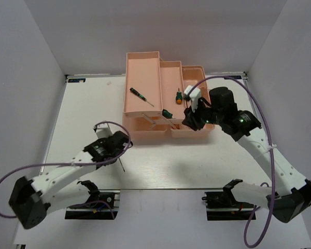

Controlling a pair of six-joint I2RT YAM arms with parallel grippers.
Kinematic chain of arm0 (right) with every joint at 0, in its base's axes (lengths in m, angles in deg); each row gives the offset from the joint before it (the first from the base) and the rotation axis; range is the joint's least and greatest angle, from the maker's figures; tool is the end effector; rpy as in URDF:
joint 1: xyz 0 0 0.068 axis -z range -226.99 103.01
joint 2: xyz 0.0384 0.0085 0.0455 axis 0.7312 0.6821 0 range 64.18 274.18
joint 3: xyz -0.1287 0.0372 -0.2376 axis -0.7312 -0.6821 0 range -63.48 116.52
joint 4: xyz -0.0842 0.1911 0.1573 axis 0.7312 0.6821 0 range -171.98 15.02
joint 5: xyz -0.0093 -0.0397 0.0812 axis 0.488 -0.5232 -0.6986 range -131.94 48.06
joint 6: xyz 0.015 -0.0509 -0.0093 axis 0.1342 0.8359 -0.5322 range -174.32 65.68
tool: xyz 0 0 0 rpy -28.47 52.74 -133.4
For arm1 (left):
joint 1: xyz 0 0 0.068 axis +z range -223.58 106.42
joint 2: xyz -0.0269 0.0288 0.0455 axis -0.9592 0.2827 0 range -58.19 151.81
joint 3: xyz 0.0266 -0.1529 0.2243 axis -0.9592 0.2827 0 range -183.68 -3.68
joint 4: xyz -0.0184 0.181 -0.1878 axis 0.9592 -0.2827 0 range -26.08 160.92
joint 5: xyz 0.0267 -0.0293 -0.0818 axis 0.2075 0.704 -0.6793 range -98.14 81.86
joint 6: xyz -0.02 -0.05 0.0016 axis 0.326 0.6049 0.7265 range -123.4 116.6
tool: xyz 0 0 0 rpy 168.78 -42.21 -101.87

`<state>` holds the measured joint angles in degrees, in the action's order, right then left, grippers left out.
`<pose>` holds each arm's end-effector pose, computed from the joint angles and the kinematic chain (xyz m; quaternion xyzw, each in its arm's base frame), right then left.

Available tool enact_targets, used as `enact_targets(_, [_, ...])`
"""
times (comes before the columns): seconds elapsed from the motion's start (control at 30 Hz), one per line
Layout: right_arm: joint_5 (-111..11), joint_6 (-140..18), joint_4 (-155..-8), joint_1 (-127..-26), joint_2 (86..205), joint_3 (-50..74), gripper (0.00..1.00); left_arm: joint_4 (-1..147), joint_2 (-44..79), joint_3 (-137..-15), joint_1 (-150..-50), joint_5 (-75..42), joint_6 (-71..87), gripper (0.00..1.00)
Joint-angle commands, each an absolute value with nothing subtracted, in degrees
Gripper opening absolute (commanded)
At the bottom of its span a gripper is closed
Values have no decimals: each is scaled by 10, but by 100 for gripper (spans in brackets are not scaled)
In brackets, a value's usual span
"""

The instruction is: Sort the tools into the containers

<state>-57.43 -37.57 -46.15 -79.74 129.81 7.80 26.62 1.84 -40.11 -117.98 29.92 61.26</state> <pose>0.1988 0.1393 0.3834 -0.4206 0.7519 0.1843 0.4730 0.1406 -0.1068 0.2045 -0.2247 0.9023 0.0381 0.3659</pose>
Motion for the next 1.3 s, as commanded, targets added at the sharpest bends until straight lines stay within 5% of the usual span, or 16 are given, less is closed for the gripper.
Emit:
enact_targets(0.0, [-771,-262,-370,-798,1275,62,21,251,-74,-495,-1182,323,504,0])
enact_targets(0.07, [-842,-233,-344,-799,1269,42,10,282,-115,-534,-1188,308,411,0])
enact_targets(0.27, [-810,-238,-381,-799,1273,-15,11,450,-72,-646,-1188,224,231,0])
enact_targets(0.37, [-805,-233,-387,-800,1286,-33,58,482,38,-723,-1178,196,200,0])
enact_targets(0.43, [-796,-224,-391,-803,1297,-38,68,510,110,-770,-1171,208,194,0])
enact_targets(0.5, [-796,-213,-387,-802,1297,-46,68,517,157,-807,-1165,241,187,0])
enact_targets(0.67, [-782,-193,-420,-816,1295,-82,34,501,293,-943,-1139,275,166,0])
enact_targets(0.77, [-771,-185,-437,-823,1304,-93,33,495,349,-994,-1120,275,166,0])
enact_targets(0.83, [-764,-180,-444,-828,1311,-92,41,487,373,-1019,-1108,270,166,0])
enact_targets(0.9, [-755,-175,-452,-836,1326,-85,60,457,409,-1061,-1099,265,166,9])
enact_targets(0.93, [-753,-167,-452,-838,1330,-82,66,452,417,-1069,-1091,260,166,29])
enact_targets(1.0, [-750,-162,-468,-849,1351,-73,85,439,429,-1084,-1084,247,173,55])
enact_targets(1.03, [-749,-159,-473,-853,1366,-65,86,433,429,-1089,-1079,239,173,70])
enact_targets(1.17, [-742,-165,-544,-884,1410,-38,86,428,399,-1084,-1073,222,173,79])
enact_targets(1.27, [-730,-140,-619,-917,1432,-42,80,428,327,-1060,-1073,222,173,76])
